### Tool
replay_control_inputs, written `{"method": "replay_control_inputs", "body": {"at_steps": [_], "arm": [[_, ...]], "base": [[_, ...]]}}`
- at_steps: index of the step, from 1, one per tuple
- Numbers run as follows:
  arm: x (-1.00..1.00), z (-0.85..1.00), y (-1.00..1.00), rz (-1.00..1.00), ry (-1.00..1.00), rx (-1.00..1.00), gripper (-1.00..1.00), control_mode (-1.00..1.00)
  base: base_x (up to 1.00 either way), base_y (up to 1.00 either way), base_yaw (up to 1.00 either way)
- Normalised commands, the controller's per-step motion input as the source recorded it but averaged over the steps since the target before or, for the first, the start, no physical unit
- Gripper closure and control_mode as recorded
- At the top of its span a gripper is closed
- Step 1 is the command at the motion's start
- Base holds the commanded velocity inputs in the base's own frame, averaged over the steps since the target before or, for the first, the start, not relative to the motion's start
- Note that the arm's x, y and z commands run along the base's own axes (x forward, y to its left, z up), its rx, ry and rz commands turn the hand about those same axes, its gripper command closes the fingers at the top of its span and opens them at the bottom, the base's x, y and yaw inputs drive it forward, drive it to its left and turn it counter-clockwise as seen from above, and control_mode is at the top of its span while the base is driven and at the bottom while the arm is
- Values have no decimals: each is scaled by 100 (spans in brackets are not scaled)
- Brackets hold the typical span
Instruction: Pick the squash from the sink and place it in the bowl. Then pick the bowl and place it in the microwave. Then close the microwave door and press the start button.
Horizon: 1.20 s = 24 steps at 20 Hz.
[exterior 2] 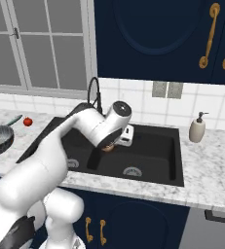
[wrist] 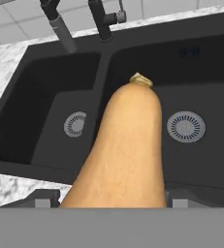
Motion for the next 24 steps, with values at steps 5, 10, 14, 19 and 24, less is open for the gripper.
{"method": "replay_control_inputs", "body": {"at_steps": [5,10,14,19,24], "arm": [[-40,23,96,6,0,0,100,-100],[-14,16,100,12,1,0,100,-100],[0,37,100,13,7,0,100,-100],[0,22,100,15,1,-10,100,-100],[0,5,100,18,4,-33,100,-100]], "base": [[0,0,0],[0,0,0],[0,0,0],[0,0,0],[0,0,0]]}}
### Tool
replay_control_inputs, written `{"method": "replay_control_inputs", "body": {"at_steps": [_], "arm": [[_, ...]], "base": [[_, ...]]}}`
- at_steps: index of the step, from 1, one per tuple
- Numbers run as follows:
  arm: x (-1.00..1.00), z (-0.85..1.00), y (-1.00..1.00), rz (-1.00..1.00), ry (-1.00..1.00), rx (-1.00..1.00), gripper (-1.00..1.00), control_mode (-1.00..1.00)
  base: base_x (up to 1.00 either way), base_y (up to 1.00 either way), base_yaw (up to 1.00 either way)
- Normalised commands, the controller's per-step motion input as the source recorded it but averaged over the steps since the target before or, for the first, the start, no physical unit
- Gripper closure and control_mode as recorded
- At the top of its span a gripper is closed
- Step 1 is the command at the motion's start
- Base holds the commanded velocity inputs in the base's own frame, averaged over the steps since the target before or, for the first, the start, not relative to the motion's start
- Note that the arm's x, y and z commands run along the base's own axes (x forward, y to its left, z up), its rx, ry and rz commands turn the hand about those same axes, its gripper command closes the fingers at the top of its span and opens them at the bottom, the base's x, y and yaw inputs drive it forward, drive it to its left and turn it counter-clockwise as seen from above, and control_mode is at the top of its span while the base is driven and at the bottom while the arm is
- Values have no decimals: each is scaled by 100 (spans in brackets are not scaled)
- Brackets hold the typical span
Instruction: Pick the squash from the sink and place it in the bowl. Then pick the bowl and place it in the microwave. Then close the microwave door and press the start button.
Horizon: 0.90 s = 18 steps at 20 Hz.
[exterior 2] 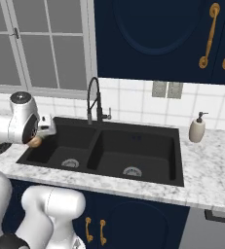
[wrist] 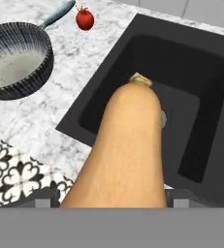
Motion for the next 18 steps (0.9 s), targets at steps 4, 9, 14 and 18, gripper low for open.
{"method": "replay_control_inputs", "body": {"at_steps": [4,9,14,18], "arm": [[16,22,96,13,10,-23,100,-100],[3,18,54,11,8,-2,100,-100],[6,0,38,14,5,1,100,-100],[15,-12,37,10,0,8,100,-100]], "base": [[0,0,0],[0,0,0],[0,0,0],[0,0,0]]}}
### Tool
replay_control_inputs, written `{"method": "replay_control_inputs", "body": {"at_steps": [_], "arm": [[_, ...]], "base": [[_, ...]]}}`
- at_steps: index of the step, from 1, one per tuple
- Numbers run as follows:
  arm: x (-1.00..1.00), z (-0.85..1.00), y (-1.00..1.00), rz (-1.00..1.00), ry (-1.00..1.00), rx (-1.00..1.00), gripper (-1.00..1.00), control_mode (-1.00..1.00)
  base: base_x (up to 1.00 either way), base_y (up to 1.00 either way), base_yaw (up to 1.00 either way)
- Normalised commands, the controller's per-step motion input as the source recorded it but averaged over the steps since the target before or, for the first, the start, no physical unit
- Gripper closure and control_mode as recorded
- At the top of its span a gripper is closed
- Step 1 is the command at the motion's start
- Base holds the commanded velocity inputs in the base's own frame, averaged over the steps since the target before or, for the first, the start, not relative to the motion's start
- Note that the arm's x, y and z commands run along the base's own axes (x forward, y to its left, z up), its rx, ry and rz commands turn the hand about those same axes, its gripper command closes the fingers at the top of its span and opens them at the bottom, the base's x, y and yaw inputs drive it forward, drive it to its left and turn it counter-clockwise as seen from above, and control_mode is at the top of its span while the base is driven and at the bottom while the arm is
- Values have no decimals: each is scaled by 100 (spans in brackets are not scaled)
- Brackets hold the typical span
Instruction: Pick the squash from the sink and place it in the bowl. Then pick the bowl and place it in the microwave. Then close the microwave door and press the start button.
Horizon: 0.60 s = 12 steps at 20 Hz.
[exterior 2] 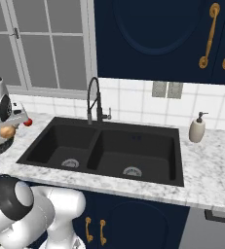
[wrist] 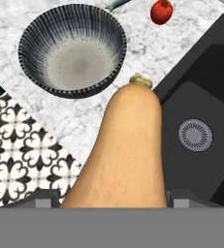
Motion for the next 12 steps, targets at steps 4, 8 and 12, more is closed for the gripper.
{"method": "replay_control_inputs", "body": {"at_steps": [4,8,12], "arm": [[30,-14,60,2,11,1,100,-100],[29,-20,54,4,7,4,100,-100],[26,-1,76,3,0,-1,100,-100]], "base": [[0,0,0],[0,0,0],[0,0,0]]}}
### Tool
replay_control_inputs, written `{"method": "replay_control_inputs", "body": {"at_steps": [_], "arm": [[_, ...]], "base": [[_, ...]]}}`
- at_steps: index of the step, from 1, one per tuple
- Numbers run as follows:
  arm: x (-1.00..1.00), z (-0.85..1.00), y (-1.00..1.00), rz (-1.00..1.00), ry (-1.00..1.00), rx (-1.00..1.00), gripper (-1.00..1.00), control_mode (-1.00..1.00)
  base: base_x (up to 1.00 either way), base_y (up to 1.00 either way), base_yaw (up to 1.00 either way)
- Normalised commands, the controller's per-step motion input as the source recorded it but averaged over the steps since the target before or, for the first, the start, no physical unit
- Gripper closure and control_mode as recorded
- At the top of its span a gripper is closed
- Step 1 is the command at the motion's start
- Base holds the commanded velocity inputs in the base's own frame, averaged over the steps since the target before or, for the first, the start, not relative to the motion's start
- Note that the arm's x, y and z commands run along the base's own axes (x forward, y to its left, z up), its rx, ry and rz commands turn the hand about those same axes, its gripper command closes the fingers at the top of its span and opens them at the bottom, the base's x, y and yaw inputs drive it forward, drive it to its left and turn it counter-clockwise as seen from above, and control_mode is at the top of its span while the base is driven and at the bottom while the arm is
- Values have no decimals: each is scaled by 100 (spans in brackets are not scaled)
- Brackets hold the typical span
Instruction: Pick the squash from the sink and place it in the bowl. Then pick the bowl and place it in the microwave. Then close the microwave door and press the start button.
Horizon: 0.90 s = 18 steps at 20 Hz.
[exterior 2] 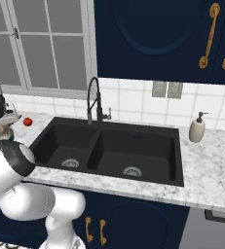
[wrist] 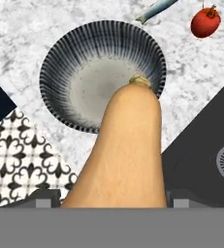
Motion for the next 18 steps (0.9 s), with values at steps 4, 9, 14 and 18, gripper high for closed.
{"method": "replay_control_inputs", "body": {"at_steps": [4,9,14,18], "arm": [[42,-9,80,1,2,-2,100,-100],[38,-42,55,1,7,0,100,-100],[35,-27,36,0,6,-7,100,-100],[8,-1,31,-3,6,-12,100,-100]], "base": [[0,0,0],[0,0,0],[0,0,0],[0,0,0]]}}
